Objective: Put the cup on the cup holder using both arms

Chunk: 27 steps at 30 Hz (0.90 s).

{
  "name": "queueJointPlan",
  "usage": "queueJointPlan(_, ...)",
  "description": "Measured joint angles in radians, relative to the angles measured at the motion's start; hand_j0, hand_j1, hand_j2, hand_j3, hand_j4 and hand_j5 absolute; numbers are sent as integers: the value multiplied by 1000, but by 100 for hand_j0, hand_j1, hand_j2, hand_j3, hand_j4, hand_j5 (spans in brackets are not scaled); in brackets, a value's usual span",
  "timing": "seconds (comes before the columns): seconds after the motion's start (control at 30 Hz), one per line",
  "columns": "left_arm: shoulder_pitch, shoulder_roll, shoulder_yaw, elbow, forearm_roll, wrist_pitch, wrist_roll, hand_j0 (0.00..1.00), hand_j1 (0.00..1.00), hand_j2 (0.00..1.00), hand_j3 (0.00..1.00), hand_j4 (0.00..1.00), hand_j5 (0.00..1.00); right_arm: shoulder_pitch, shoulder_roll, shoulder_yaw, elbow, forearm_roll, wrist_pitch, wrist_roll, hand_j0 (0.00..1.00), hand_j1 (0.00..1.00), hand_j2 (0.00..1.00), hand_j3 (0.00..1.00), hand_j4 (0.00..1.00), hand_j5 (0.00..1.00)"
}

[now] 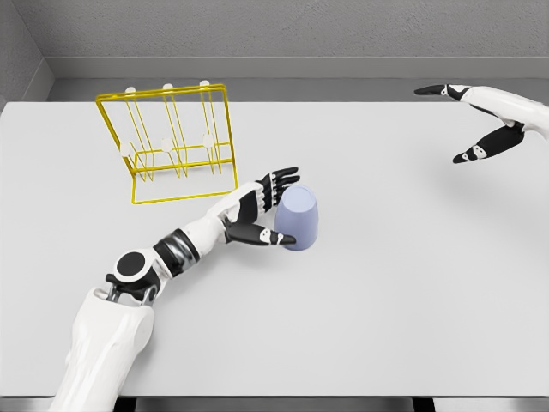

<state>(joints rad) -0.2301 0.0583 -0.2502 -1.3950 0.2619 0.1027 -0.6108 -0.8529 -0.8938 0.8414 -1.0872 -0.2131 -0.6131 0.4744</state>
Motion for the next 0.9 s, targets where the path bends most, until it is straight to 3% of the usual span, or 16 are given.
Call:
queueJointPlan(0.8,-2,-13,-15,7,1,-4,0,100,100,100,100,100,100,2,6,4,0,1,0,0,100,100,100,100,100,100)
queueJointPlan(0.83,-2,-14,-15,7,1,-3,0,98,98,98,98,98,98,0,6,5,0,1,0,0,100,100,100,100,100,100)
queueJointPlan(0.9,-2,-14,-15,7,2,-2,0,81,81,81,81,81,81,0,6,5,0,1,0,0,100,100,100,100,100,100)
